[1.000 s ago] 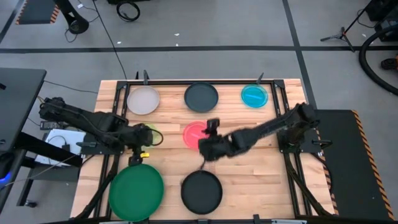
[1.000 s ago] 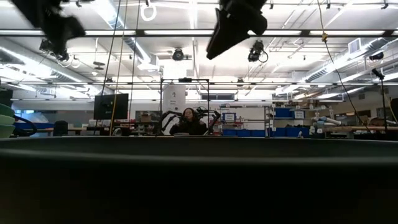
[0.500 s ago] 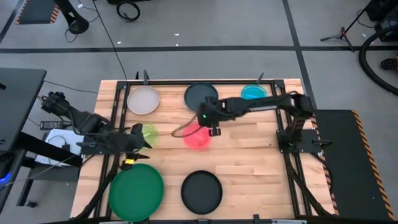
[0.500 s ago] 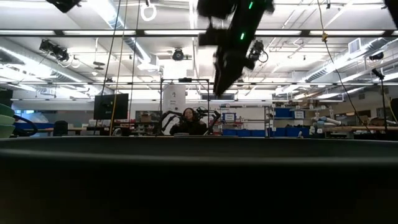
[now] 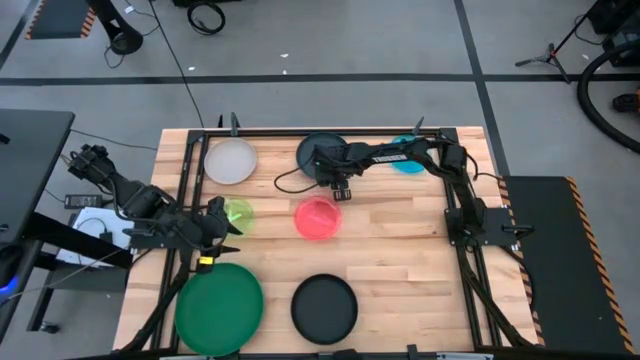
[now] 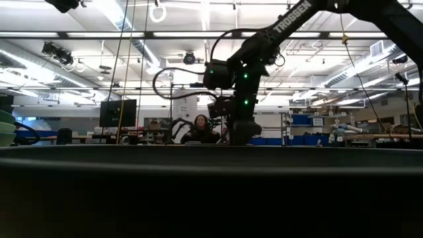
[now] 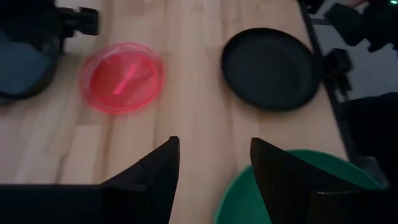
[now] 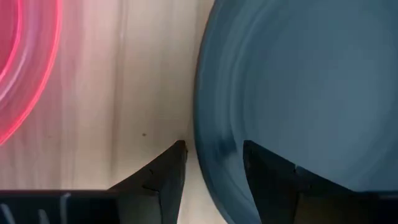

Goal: Stack plastic plates
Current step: Stack the dark blue plate on top of the black plate

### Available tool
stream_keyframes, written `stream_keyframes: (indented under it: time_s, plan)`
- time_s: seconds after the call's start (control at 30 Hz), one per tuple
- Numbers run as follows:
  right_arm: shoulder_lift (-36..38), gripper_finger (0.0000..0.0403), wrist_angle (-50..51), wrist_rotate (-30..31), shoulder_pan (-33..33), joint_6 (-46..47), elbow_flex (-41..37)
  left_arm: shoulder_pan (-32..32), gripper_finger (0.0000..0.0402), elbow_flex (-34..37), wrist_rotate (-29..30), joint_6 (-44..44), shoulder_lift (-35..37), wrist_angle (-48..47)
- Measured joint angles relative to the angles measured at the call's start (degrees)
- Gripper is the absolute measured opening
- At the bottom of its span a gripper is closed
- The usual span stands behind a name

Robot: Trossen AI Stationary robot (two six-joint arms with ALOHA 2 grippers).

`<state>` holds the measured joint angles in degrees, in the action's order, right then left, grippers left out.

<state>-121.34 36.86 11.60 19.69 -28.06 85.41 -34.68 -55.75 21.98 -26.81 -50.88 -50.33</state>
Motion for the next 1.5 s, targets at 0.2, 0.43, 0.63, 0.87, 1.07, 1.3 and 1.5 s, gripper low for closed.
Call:
stream_keyframes:
  time_s: [0.2, 0.43, 0.63, 0.87, 1.07, 1.3, 1.5]
  plan:
    - [0.49, 0.014, -0.59, -0.4, 0.3, -0.21, -0.3, 0.84, 0.0201, 0.02, 1.9, -0.04, 0.01, -0.81]
    - [1.07, 0.0034, -2.19, -0.56, 0.37, -1.17, -0.34, 2.47, 0.0201, 0.02, 3.17, 0.31, -0.02, 1.2]
    - [3.36, 0.0019, 0.9, 9.36, -4.78, -2.13, -0.46, 2.47, 0.0201, 0.02, 3.89, 0.37, -0.04, 1.8]
    - [12.54, 0.0013, 10.86, 15.87, -19.65, 4.27, -0.4, 2.45, 0.0201, 0.02, 6.19, 0.33, -0.06, -0.48]
    - [17.98, 0.0013, 9.85, 7.14, -35.11, 6.95, -0.31, 2.45, 0.0201, 0.02, 11.05, -2.94, -0.06, -4.84]
    - [13.16, 0.0013, 7.6, -2.19, -49.33, 1.42, -0.34, 2.49, 0.0201, 0.02, 11.97, -5.56, -0.06, -5.48]
    - [6.93, 0.0021, 3.11, 3.71, -56.41, -4.12, -0.36, 2.49, 0.0201, 0.02, 12.89, -5.73, -0.06, -5.07]
